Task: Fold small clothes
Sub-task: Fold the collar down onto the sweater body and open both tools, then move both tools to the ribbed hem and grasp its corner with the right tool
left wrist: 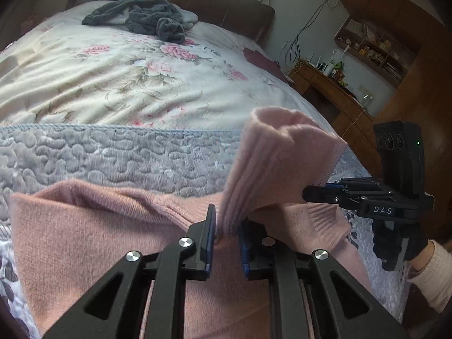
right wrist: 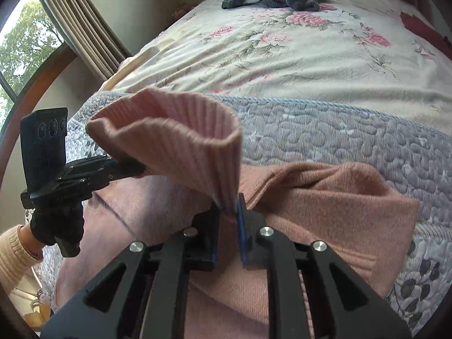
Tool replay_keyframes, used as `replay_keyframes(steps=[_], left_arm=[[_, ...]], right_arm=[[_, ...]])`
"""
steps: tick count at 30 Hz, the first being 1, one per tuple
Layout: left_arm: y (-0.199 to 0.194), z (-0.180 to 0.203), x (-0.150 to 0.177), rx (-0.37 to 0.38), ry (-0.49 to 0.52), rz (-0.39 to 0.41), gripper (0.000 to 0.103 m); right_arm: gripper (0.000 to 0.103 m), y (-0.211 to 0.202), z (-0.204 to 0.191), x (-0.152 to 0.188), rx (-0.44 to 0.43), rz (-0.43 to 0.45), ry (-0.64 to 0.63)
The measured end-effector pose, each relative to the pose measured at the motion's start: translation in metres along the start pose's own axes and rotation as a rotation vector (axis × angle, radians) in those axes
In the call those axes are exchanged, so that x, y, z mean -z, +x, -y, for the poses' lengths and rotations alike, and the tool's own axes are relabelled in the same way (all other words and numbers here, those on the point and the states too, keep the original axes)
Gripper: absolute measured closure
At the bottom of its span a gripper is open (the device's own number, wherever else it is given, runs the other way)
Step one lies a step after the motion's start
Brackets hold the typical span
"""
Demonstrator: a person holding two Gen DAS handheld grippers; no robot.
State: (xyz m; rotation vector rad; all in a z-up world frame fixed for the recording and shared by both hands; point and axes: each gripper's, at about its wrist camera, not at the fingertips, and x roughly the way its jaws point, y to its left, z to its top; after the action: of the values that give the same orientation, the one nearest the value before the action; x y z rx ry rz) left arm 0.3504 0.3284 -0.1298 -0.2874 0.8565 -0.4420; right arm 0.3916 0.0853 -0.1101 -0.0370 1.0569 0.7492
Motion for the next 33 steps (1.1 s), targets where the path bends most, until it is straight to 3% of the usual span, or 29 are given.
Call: replay_keyframes(steps=[7, 11, 13, 14, 17, 18, 19, 20, 21, 22, 27, 33], left_arm=[[-0.018, -0.011, 0.053, -0.001, -0.043, -0.093, 0.086], [-0.024, -0.024, 0.055, 0.04, -0.168, -0.087, 0.072], [-0.018, -0.024, 0.049, 0.082, -0.235, -0.089, 0.065], [-0.013, -0.023, 0.047, 0.102, -0.27, -0.102, 0.057], [0.009, -0.016, 0.047, 0.094, -0.321, -0.176, 0.053], [0.014, -0.013, 0.048, 0.085, -0.321, -0.187, 0.053], [0.016, -0.01, 0.049, 0.075, -0.317, -0.184, 0.054], [0.017, -0.008, 0.049, 0.059, -0.312, -0.181, 0.062], [0.017, -0.007, 0.048, 0.063, -0.312, -0.181, 0.073], [0.017, -0.008, 0.047, 0.07, -0.319, -0.186, 0.094], [-0.001, -0.014, 0.037, 0.009, -0.275, -0.13, 0.095], [0.016, -0.022, 0.044, -0.067, -0.229, -0.185, 0.094]], right_arm=[[0.088, -0.012, 0.004, 0.053, -0.003, -0.086, 0.017], [0.081, -0.017, 0.017, 0.059, -0.105, -0.077, 0.172], [0.067, -0.013, 0.021, 0.055, -0.172, -0.064, 0.277], [0.065, -0.007, 0.022, 0.053, -0.198, -0.073, 0.318], [0.065, 0.018, 0.018, 0.053, -0.183, -0.143, 0.383], [0.065, 0.025, 0.017, 0.055, -0.182, -0.157, 0.398], [0.072, 0.029, 0.015, 0.056, -0.2, -0.156, 0.413], [0.081, 0.031, 0.013, 0.057, -0.213, -0.161, 0.42], [0.095, 0.033, 0.012, 0.056, -0.218, -0.174, 0.422], [0.095, 0.031, 0.011, 0.056, -0.222, -0.168, 0.424], [0.096, 0.004, 0.021, 0.052, -0.18, -0.114, 0.423], [0.096, 0.022, 0.018, 0.06, -0.088, -0.176, 0.372]])
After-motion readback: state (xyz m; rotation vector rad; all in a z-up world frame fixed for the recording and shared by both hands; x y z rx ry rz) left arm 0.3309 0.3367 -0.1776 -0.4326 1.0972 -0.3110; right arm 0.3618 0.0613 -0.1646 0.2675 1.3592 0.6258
